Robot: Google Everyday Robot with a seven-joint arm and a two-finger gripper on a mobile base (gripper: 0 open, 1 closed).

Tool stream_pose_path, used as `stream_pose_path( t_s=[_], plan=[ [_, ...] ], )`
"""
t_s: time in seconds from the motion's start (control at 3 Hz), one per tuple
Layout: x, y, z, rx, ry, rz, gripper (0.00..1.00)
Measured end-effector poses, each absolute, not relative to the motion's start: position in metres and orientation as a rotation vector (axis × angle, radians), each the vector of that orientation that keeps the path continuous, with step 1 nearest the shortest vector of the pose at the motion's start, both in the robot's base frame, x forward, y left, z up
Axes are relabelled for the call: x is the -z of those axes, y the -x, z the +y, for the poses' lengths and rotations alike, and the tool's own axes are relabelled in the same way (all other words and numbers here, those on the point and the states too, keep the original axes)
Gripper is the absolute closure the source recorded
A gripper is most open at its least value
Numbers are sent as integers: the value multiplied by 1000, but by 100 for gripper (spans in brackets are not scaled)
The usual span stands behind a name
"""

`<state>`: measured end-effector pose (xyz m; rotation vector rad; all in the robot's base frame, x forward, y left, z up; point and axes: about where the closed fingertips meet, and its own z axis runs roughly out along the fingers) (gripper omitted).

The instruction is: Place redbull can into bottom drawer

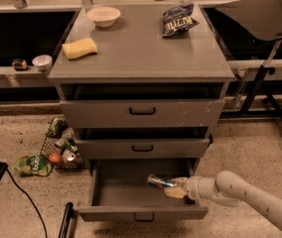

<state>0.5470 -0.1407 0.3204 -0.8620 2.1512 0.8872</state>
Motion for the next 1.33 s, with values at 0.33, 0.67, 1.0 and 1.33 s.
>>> stream_pose_path(
  t_s=[0.33, 0.67, 1.0, 1.33],
  plan=[
    [-282, -566, -151, -849, 814, 2196, 100],
    [-246, -585, -158, -833, 770, 2234, 100],
    [-223, -601, -160, -828, 740, 2243, 100],
    [-232, -606, -159, -799, 739, 2202, 100]
  ],
)
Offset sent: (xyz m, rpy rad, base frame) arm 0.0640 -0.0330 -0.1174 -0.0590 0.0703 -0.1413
